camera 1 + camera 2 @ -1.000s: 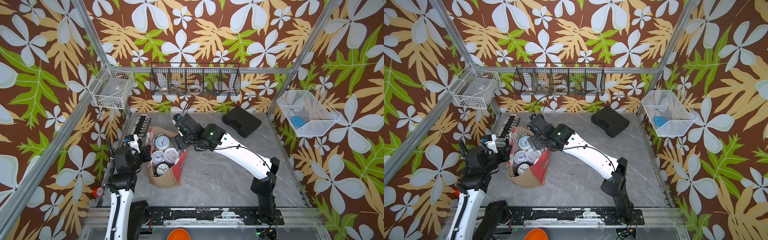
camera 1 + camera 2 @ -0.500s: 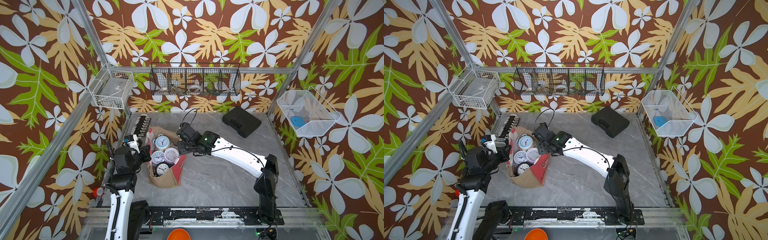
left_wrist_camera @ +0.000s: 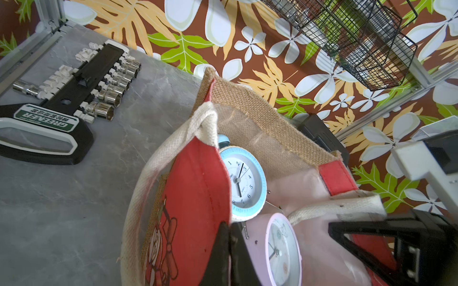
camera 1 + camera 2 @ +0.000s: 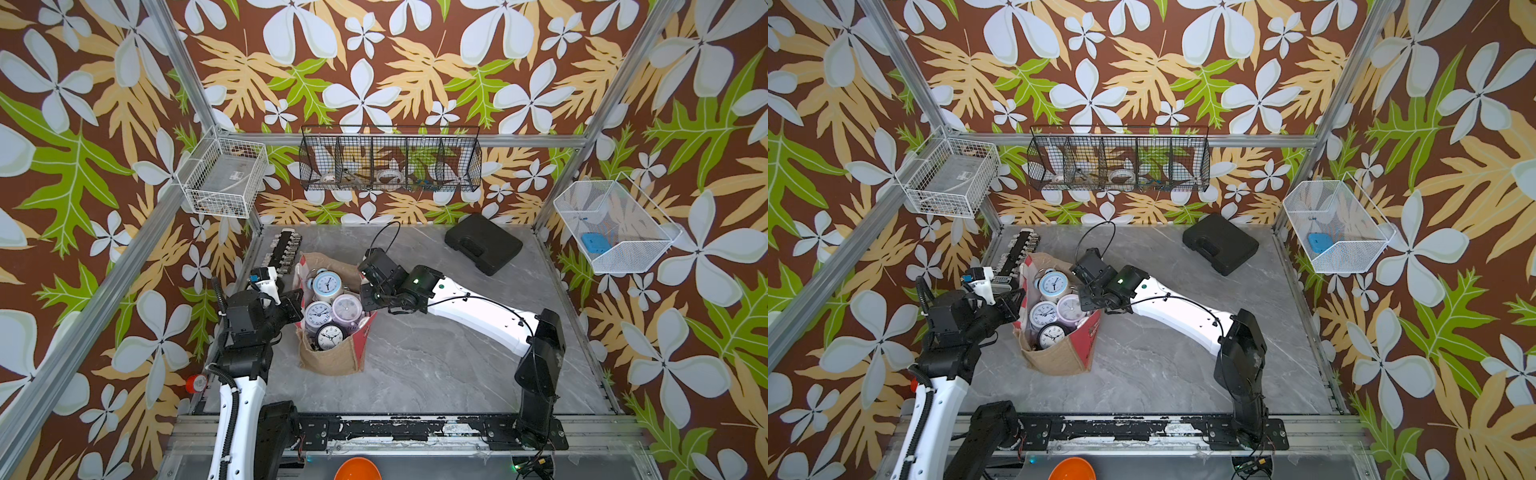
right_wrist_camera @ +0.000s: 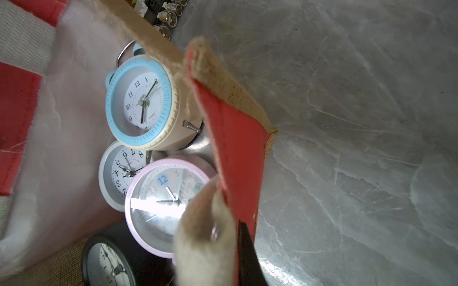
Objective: Put the alarm clock into the canvas bag
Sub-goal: Move the canvas bag to the center of the board.
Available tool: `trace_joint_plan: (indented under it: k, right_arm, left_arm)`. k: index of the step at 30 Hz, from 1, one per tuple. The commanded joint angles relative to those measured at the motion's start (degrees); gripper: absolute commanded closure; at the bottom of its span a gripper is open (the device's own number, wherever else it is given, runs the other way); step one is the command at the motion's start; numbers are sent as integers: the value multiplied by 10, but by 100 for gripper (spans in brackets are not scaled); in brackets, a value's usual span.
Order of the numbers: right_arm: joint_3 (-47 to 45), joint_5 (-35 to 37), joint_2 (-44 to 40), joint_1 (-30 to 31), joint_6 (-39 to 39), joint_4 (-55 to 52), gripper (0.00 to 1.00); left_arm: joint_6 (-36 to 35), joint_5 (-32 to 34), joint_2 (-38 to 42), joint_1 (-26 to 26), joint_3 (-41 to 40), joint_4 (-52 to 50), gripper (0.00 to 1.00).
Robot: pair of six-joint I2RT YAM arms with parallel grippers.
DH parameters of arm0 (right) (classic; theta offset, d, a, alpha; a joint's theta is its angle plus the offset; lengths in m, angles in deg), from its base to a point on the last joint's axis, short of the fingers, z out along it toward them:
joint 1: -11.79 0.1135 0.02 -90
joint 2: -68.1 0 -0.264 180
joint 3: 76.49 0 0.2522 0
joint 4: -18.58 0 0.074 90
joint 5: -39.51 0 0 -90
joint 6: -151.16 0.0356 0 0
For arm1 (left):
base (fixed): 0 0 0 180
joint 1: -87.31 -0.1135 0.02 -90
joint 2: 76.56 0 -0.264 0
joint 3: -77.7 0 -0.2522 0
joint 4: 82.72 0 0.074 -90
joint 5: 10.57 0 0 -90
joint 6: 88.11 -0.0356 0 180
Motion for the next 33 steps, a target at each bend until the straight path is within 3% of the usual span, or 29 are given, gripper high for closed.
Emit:
trace_joint_plan:
  k: [1,6,12,21,25,31,33]
  right_arm:
    - [-8,20,-20,-15,-11,3,100]
    - [-44,22,-58,-54,-25,6,100]
    - [-81,22,-96,-113,-52,-3,100]
    - [-116,17,-132,-222,-109,-5,100]
    - [-115,18,-127,-257,-136,1,100]
    - [-85,19,-101,-288,-173,0,100]
    - [-71,16,-94,-289,-185,-9,100]
  left_arm:
    - [23,-36,-1,10,12,36,100]
    - [56,-12,-24,79,24,65,100]
    - [100,55,-81,201,35,132,100]
    - [128,131,-228,355,96,218,100]
    - [129,144,-292,386,135,237,100]
    - [119,163,-340,389,178,237,100]
    - [113,157,-340,389,191,226,95]
